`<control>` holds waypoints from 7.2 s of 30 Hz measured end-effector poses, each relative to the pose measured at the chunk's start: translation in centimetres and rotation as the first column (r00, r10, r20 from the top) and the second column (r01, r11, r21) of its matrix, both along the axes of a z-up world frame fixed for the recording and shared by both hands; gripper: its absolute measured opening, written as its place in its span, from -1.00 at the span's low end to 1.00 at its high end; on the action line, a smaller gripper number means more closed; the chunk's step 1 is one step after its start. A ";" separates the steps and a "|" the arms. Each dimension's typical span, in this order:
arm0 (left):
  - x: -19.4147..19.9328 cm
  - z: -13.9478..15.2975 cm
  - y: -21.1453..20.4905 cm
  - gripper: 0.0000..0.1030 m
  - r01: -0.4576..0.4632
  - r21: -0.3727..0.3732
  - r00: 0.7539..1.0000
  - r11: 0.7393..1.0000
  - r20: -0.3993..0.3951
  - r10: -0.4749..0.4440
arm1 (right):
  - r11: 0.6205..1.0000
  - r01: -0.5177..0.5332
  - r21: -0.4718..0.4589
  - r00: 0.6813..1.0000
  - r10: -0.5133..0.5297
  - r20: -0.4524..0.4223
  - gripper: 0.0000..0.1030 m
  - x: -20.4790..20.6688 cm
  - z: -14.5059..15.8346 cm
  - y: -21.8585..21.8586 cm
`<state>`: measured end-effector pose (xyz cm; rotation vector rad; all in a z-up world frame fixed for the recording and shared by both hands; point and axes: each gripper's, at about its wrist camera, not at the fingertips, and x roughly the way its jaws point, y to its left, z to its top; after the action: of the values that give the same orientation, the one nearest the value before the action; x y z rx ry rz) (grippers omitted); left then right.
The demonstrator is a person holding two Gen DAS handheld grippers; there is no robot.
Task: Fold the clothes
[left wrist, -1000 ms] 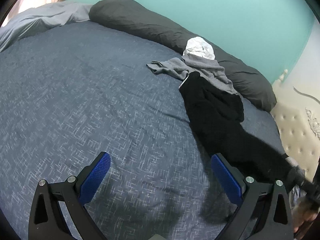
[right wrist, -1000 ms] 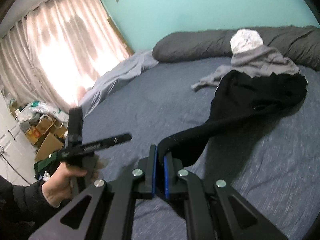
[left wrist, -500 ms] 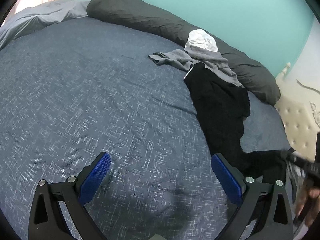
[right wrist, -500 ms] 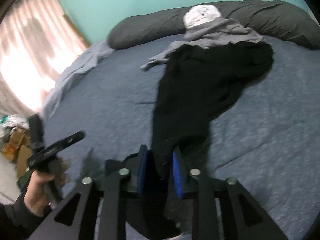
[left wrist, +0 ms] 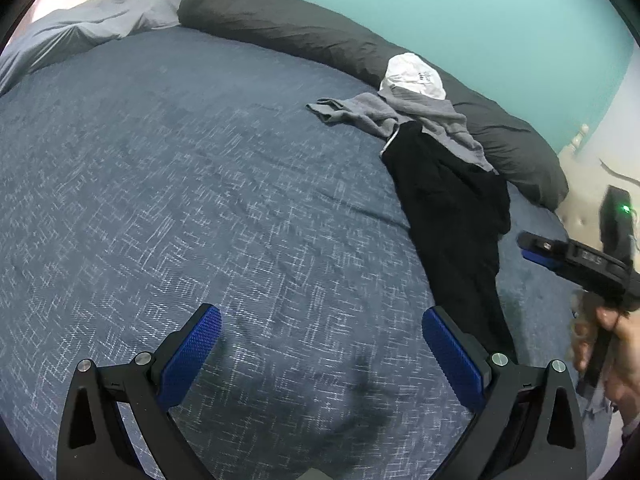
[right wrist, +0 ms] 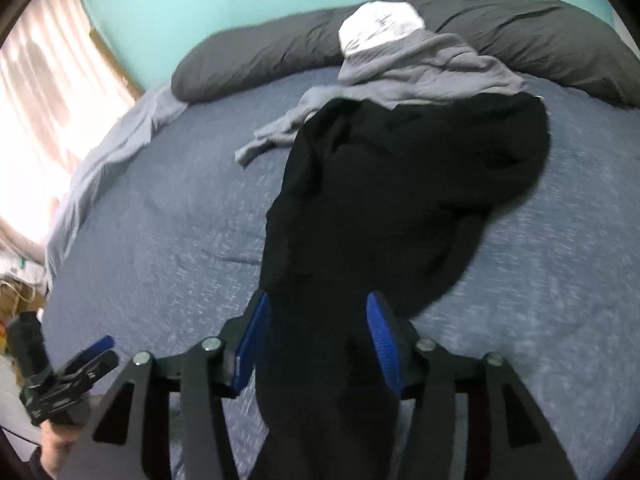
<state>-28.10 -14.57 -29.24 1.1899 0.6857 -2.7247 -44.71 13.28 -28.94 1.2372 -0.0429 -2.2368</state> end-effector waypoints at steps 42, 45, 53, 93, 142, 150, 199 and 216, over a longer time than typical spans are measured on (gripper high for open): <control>0.1 -1.0 0.2 0.99 0.001 -0.029 1.000 1.000 0.009 0.000 | 0.996 0.001 -0.088 0.991 -0.013 -0.134 -1.00 7.9 3.3 9.9; 0.1 -1.0 0.1 0.99 -0.003 -0.032 1.000 0.999 0.008 0.003 | 0.999 -0.017 -0.043 0.990 0.011 -0.140 -0.95 7.2 2.7 7.5; 0.0 -1.4 -0.5 0.99 -0.016 -0.019 1.000 1.000 0.018 0.016 | 0.995 -0.063 0.084 0.986 0.075 -0.148 0.28 5.3 0.8 1.2; 0.0 -1.7 -0.2 0.99 -0.001 -0.038 1.000 0.999 0.025 0.002 | 0.984 0.159 0.075 0.984 -0.151 -0.099 -0.89 8.8 0.8 16.4; -18.1 -2.7 10.3 0.87 0.384 -0.238 0.923 0.892 0.128 -0.364 | 0.944 0.290 -0.158 0.950 -0.304 -0.071 -0.21 10.7 -2.2 7.5; -20.0 -4.1 11.6 0.51 0.416 -0.255 0.909 0.873 0.148 -0.390 | 0.948 0.277 -0.155 0.954 -0.290 -0.074 -0.20 10.6 -2.7 7.5; -12.9 5.3 13.1 -0.91 0.463 -0.271 0.878 0.844 0.009 -0.478 | 0.939 0.344 -0.018 0.936 -0.344 -0.073 -0.85 10.6 -4.3 7.4; -5.0 17.4 15.0 -0.92 0.437 -0.343 0.859 0.831 -0.116 -0.499 | 0.936 0.290 -0.197 0.913 -0.333 -0.237 -0.90 15.7 9.4 13.1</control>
<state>-33.09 0.39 -11.86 1.1360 -0.0530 -3.2259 -28.97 26.35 -19.53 0.8832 -0.3294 -2.6020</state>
